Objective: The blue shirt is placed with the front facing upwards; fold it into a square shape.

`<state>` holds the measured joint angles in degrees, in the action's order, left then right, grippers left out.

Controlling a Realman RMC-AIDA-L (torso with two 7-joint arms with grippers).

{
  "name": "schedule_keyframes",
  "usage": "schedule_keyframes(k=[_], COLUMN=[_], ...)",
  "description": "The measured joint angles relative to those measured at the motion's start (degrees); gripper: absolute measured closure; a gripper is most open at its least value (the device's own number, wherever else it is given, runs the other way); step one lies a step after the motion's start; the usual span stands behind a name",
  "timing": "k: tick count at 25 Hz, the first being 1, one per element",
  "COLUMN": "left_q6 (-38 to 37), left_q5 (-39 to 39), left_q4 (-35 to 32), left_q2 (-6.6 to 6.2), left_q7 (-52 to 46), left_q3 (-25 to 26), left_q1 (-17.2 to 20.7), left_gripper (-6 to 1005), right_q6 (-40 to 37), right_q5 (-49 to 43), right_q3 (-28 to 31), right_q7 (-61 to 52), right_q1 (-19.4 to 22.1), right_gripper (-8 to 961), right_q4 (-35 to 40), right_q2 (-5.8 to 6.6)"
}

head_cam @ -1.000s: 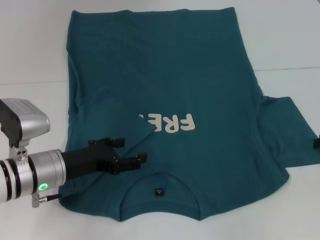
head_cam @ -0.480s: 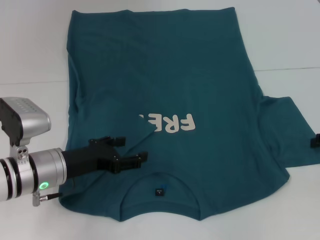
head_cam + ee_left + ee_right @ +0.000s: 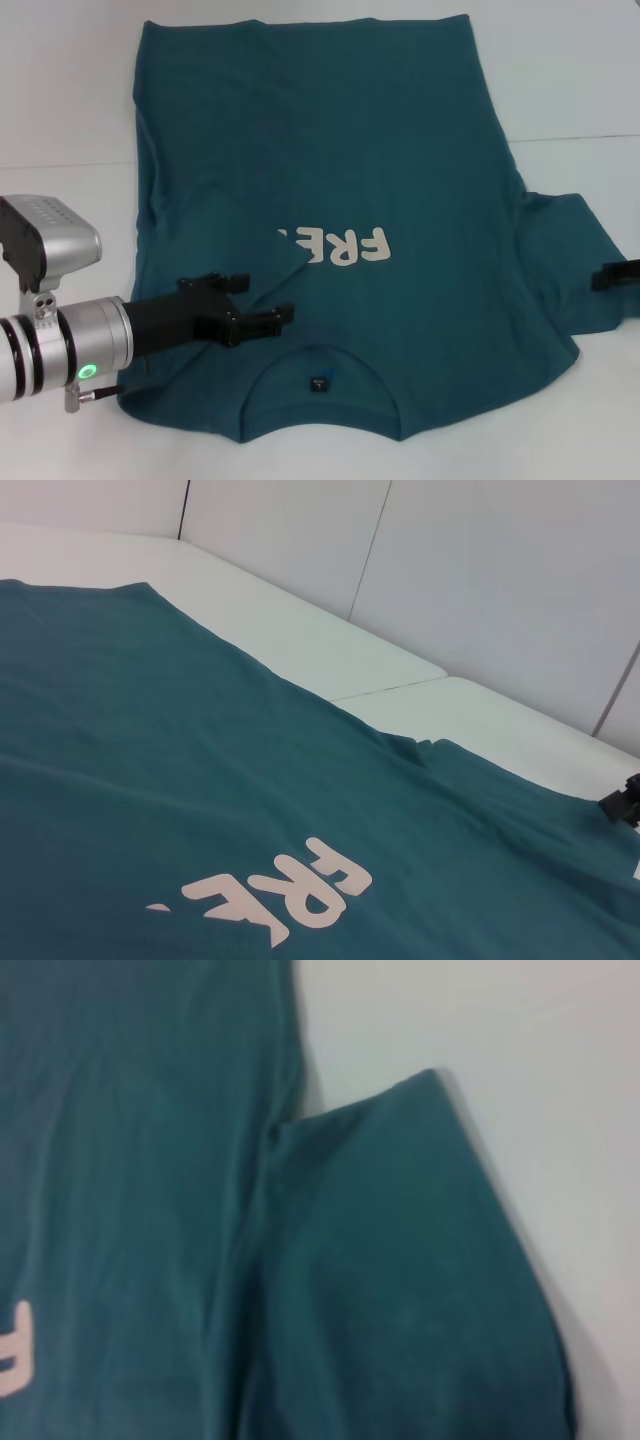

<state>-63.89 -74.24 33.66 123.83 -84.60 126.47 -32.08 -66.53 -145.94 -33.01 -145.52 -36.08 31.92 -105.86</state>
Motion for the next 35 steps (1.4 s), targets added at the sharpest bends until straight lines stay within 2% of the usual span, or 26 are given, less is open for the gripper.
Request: schedule_keyframes(k=[6,20,29,35], left_q6=[0.0,0.02,0.08,0.18], left_q5=[0.05,0.06,-0.03,-0.03], left_q4=[0.0,-0.01,-0.37,-0.62], left_q2=[0.0,0.0,0.0,0.0], left_q7=[0.02,0.22,0.52,0.74], left_q3=[0.0,0.17,0.32,0.45], left_q1=[0.0,0.19,0.24,0.19], left_gripper=[123,123,124,124], right_q6=[0.56,6.03,4.88,2.4], right_q5=[3.91,5.31,7.51,7.96], right_q3=[0.22,0.21,0.32,-0.09], right_q7=[0.38,1.83,1.86,1.82], right_q1=[-0.21,-2.26,-2.15,-1.85], right_gripper=[127,154,171,182], right_q4=[-0.11,-4.64,-4.13,-3.96], right_q2=[-0.14,-1.64,-1.64,-0.83])
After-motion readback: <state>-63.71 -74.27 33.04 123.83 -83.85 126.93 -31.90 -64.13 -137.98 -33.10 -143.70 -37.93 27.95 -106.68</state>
